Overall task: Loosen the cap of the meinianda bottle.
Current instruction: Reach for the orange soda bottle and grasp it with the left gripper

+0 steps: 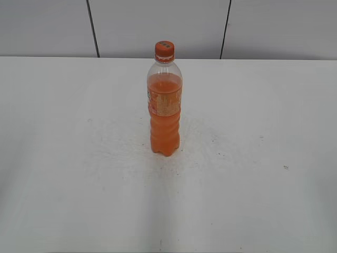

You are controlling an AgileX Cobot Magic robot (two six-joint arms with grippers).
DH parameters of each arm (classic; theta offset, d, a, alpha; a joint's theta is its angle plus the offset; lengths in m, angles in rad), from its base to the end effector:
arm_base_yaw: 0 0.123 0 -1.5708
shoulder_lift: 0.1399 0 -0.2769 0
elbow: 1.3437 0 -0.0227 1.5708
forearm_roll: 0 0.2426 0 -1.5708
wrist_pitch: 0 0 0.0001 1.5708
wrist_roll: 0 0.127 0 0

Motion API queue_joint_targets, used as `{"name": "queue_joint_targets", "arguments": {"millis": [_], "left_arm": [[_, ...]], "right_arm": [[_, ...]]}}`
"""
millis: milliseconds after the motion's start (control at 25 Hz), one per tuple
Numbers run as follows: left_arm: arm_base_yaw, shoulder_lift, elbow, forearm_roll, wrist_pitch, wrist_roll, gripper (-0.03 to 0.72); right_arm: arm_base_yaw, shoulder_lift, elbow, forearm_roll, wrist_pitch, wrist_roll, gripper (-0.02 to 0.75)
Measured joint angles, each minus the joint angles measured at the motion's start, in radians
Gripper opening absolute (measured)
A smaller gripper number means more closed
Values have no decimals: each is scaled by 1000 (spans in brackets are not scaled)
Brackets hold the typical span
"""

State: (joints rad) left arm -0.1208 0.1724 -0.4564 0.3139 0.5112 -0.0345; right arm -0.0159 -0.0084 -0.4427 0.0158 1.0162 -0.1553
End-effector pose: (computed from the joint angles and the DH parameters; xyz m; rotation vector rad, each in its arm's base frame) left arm 0.0807 0.0096 0.3022 0.1922 1.6821 0.2184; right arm 0.0349 0.0012 0.2447 -0.1426 2.0448 -0.0877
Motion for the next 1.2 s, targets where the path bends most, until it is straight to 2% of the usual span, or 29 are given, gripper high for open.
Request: {"name": "queue_joint_targets", "arguments": {"millis": [80,240,360,600,1080,1200], "left_arm": [[0,87,2,3,-39,-29,637],[0,278,3,-14,-182,-45,664],[0,422,3,-68,-326,-49,664],[0,702,3,-66,-609,-49,655],[0,1046,1,6,-858,-50,601],[0,1124,-23,68,-881,-84,594]], "right_arm": [[0,0,0,0,0,0,528],[0,0,0,0,0,0,528],[0,0,0,0,0,0,528],[0,0,0,0,0,0,528],[0,0,0,0,0,0,528],[0,0,0,0,0,0,528]]}}
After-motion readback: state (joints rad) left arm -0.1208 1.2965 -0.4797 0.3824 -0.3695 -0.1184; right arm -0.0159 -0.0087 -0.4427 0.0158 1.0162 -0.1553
